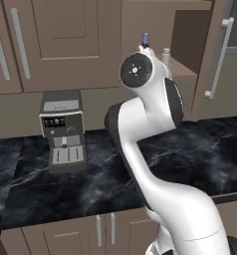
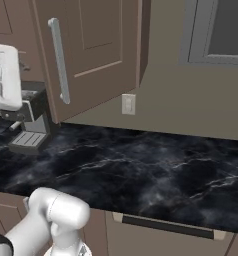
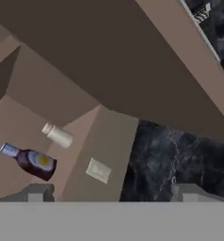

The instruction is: Move the shaker and condiment bottle from the cabinet to the dining counter.

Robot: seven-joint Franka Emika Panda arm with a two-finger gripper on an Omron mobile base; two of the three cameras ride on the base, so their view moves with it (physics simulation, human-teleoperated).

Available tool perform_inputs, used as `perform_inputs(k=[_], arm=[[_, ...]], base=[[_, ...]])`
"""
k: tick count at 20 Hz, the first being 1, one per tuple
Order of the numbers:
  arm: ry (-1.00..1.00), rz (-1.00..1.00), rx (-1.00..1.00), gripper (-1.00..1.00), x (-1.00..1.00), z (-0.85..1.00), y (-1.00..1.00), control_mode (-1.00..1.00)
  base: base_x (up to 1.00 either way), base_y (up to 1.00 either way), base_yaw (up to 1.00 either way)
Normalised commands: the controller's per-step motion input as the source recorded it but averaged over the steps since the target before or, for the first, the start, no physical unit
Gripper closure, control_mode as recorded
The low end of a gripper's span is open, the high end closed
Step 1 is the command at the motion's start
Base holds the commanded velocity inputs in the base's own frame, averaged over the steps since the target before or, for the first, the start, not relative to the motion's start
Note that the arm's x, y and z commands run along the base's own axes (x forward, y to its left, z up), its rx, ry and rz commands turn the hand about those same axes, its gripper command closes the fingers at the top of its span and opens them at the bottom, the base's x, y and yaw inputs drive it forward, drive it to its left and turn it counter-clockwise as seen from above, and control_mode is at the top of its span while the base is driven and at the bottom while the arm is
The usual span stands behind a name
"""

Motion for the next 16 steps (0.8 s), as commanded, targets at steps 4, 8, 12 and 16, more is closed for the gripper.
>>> perform_inputs(k=[4, 8, 12, 16], arm=[[-0.13, -0.36, 0.13, -1.00, 0.51, -0.24, -0.02, -1.00], [-0.19, -0.28, 0.07, -1.00, 0.28, -0.34, -0.20, -1.00], [-0.20, -0.34, 0.00, -1.00, 0.41, -0.37, -0.16, -1.00], [-0.14, -0.24, 0.00, -1.00, 0.38, -0.30, -0.20, -1.00]], base=[[0.00, 0.00, 0.00], [0.00, 0.00, 0.00], [0.00, 0.00, 0.00], [0.00, 0.00, 0.00]])
